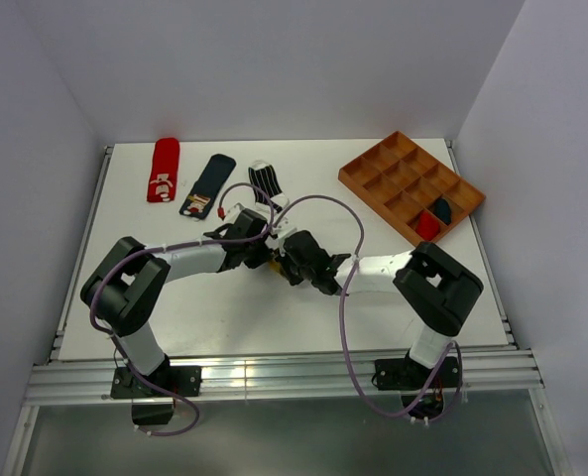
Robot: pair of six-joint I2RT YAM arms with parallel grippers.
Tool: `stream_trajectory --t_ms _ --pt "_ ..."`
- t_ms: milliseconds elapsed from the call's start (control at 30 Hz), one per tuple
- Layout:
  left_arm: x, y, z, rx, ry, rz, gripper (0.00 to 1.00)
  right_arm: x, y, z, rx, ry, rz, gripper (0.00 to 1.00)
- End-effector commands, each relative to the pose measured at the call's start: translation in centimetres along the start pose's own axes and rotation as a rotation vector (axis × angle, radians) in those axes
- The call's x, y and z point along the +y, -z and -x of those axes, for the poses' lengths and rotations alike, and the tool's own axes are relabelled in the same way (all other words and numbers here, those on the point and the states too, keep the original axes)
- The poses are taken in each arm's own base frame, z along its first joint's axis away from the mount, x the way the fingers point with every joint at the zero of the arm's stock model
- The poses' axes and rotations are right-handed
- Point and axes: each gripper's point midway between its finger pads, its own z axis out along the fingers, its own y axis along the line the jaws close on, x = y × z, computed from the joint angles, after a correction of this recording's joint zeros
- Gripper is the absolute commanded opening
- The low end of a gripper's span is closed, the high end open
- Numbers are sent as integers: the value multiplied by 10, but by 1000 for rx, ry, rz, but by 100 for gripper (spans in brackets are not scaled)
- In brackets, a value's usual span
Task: Roll the socks
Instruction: Roll the sock at the center of the board.
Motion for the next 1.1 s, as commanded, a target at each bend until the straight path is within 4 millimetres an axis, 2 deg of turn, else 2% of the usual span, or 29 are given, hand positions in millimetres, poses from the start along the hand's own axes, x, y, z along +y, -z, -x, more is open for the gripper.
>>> stream_trajectory --t_ms 0,33,67,133,167,333,367,400,500,533,633,733,867,1067 --pt "11 5 -3 3 -58 52 16 2 -3 -31 126 -5 -6 4" --pt "11 7 0 -7 -57 54 22 6 -3 -30 134 -26 20 0" --pt "9 9 2 -18 -57 49 35 8 -1 -34 162 -42 39 0" --pt "7 17 12 -54 -44 34 47 20 3 -32 178 -95 122 0" --pt "5 20 17 -69 -34 20 54 16 4 -32 193 -129 134 0" --pt "7 47 44 -165 62 -38 66 24 10 -23 241 -347 321 0" --pt "13 49 44 -171 75 -38 69 23 11 -23 258 -406 389 0" --pt "8 58 51 -193 93 -71 70 22 12 -20 267 -470 409 0" --pt "7 66 51 -200 104 -111 72 24 12 -14 300 -593 520 0" --pt "7 66 48 -191 104 -117 72 26 11 -7 288 -611 558 0" --pt "9 63 37 -157 103 -137 72 29 10 -5 311 -721 657 0" --pt "5 56 28 -131 106 -175 72 24 8 -1 316 -801 694 0" --pt "7 43 17 -88 103 -171 71 19 5 -7 323 -878 701 0" --pt "7 34 9 -56 125 -169 70 12 1 -17 325 -939 675 0"
